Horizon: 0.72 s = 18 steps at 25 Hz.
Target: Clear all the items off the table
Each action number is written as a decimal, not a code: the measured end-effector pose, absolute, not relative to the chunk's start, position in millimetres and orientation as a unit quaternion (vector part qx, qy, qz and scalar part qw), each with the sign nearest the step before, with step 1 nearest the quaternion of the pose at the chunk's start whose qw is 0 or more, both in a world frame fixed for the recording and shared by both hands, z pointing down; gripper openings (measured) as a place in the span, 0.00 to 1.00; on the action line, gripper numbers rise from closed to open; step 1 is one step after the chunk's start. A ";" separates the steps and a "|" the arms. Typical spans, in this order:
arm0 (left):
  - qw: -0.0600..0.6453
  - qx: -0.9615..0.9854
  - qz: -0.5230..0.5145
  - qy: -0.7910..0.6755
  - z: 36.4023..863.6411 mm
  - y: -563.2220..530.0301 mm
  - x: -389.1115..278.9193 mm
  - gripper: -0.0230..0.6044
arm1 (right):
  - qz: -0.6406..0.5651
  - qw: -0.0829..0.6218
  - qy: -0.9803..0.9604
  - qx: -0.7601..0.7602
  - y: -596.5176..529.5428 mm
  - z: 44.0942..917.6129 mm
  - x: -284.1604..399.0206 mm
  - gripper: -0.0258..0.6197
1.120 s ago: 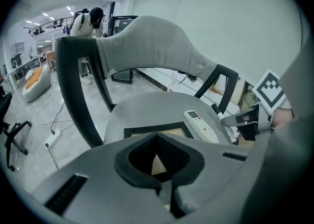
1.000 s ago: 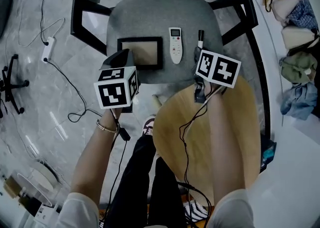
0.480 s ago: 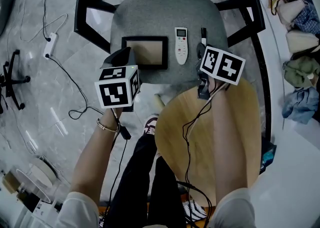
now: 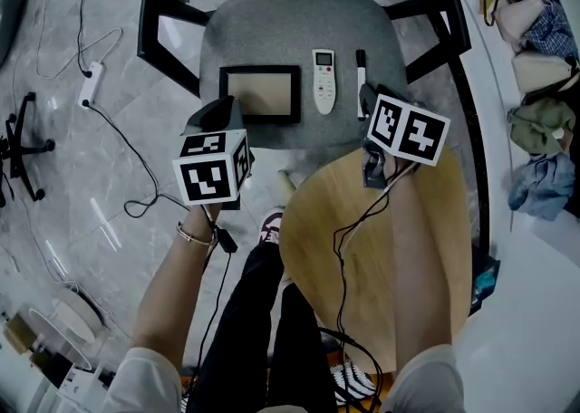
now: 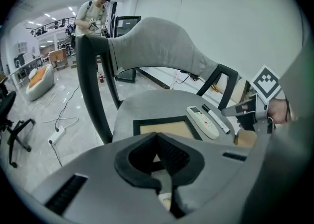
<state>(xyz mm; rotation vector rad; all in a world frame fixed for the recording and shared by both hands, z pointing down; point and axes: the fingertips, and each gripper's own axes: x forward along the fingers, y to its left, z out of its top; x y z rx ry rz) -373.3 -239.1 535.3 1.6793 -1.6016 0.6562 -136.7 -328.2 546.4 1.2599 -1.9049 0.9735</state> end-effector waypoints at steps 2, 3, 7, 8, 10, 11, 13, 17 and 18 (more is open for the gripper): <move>0.357 0.652 0.250 -0.620 533.1 -232.8 -369.0 0.05 | 0.364 0.326 -0.728 0.481 -322.6 541.3 -131.6 0.23; 0.357 0.653 0.250 -0.619 531.6 -230.3 -367.3 0.05 | 0.364 0.324 -0.728 0.482 -320.1 537.9 -130.0 0.23; 0.365 0.649 0.253 -0.618 516.8 -213.5 -363.8 0.05 | 0.374 0.302 -0.731 0.485 -300.6 512.3 -122.0 0.23; 0.367 0.648 0.256 -0.616 510.0 -205.7 -361.5 0.05 | 0.375 0.302 -0.730 0.485 -290.5 504.5 -115.8 0.23; 0.365 0.650 0.265 -0.611 492.9 -190.9 -355.7 0.05 | 0.386 0.301 -0.723 0.487 -266.2 488.1 -99.5 0.23; 0.364 0.652 0.268 -0.609 482.7 -185.5 -352.9 0.05 | 0.395 0.295 -0.718 0.491 -254.1 478.6 -91.0 0.23; 0.365 0.655 0.264 -0.607 460.5 -178.6 -344.8 0.05 | 0.414 0.276 -0.706 0.504 -232.4 457.7 -73.3 0.21; 0.371 0.670 0.239 -0.596 410.8 -160.0 -306.5 0.05 | 0.431 0.238 -0.682 0.540 -181.9 413.8 -36.6 0.15; 0.371 0.677 0.235 -0.590 397.6 -153.6 -293.9 0.05 | 0.432 0.231 -0.677 0.549 -167.2 402.5 -28.4 0.14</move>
